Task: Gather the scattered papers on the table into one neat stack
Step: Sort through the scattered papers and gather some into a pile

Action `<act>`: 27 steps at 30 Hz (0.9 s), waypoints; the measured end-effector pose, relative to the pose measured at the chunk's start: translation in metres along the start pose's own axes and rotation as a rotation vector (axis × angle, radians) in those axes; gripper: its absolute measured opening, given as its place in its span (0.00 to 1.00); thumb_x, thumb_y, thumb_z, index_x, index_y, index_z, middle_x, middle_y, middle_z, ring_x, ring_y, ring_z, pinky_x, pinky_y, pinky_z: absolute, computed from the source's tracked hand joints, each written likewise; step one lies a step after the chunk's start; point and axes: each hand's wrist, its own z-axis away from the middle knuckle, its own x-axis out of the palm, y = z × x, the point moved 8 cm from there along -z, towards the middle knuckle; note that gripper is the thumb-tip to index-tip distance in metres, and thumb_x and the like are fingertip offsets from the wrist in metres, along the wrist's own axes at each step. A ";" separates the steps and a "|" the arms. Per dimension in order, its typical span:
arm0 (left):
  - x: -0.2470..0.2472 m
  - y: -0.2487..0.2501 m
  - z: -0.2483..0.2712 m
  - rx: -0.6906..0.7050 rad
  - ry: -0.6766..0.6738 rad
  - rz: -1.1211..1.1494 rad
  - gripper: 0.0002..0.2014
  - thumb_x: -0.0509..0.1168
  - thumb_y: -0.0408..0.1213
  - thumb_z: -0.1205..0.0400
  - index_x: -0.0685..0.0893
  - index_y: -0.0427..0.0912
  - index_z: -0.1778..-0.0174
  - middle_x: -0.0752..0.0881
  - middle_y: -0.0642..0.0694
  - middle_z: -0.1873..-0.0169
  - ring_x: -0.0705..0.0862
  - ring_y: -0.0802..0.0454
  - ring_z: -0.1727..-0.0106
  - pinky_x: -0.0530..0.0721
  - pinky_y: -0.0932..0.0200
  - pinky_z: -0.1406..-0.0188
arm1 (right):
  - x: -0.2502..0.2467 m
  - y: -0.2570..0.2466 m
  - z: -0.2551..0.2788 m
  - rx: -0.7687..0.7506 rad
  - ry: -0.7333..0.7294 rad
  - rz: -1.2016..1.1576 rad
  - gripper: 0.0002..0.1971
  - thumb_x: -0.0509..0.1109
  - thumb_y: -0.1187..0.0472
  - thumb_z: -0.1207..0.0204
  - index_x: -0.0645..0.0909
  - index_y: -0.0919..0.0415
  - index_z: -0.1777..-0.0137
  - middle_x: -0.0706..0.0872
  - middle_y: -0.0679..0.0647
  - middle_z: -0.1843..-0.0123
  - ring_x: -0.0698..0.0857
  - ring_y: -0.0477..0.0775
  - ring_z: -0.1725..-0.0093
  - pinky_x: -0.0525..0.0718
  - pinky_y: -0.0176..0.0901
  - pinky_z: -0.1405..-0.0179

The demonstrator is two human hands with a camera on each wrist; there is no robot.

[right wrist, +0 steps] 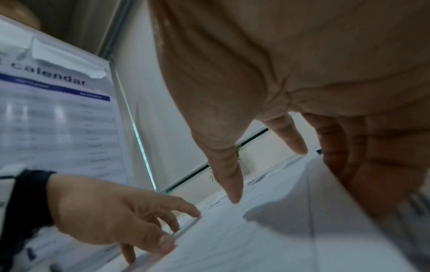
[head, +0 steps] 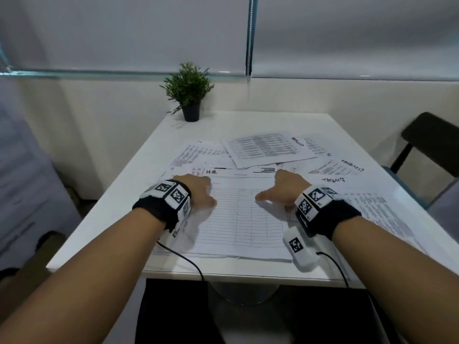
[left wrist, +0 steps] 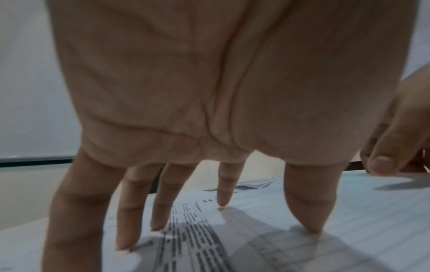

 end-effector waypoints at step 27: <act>-0.042 0.114 0.000 0.260 0.220 0.890 0.37 0.55 0.69 0.17 0.62 0.58 0.13 0.73 0.44 0.16 0.80 0.39 0.25 0.79 0.42 0.25 | -0.171 0.150 0.083 -0.288 0.634 -1.153 0.29 0.77 0.79 0.27 0.79 0.57 0.30 0.94 0.55 0.54 0.95 0.57 0.50 0.93 0.55 0.47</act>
